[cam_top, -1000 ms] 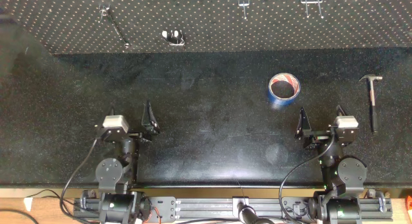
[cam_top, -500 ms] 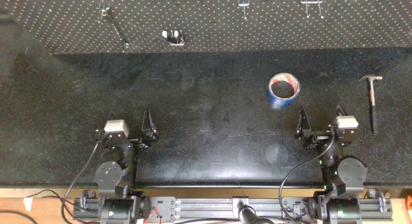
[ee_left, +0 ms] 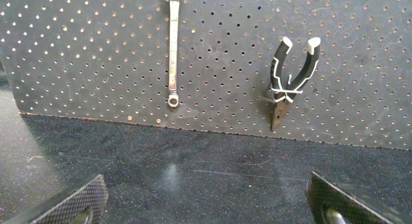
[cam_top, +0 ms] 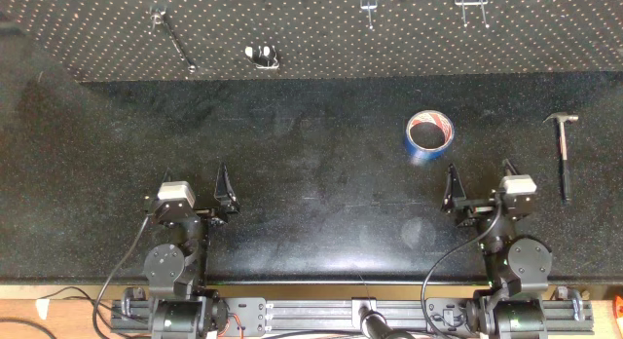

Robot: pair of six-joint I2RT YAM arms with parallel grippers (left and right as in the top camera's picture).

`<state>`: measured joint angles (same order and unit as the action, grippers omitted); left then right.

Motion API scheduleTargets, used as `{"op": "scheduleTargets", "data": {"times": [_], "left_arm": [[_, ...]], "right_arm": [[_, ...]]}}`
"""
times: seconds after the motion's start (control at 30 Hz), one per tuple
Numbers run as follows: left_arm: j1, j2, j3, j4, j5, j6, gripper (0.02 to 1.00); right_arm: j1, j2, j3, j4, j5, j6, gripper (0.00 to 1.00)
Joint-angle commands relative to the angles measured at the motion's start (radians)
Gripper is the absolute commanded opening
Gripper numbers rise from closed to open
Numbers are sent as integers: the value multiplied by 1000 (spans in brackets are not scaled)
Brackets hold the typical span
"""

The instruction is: Place Tools Onto Pegboard

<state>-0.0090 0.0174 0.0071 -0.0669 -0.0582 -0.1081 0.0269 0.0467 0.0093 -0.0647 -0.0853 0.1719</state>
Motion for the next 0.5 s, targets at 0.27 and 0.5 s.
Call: {"op": "scheduleTargets", "data": {"times": [0.27, 0.5], "left_arm": [[4, -14, -2, -10, 18, 13, 996], [4, -14, -2, -10, 18, 12, 996]], "right_arm": [[140, 734, 600, -201, -32, 134, 976], [239, 1146, 851, -459, -39, 143, 974]]}}
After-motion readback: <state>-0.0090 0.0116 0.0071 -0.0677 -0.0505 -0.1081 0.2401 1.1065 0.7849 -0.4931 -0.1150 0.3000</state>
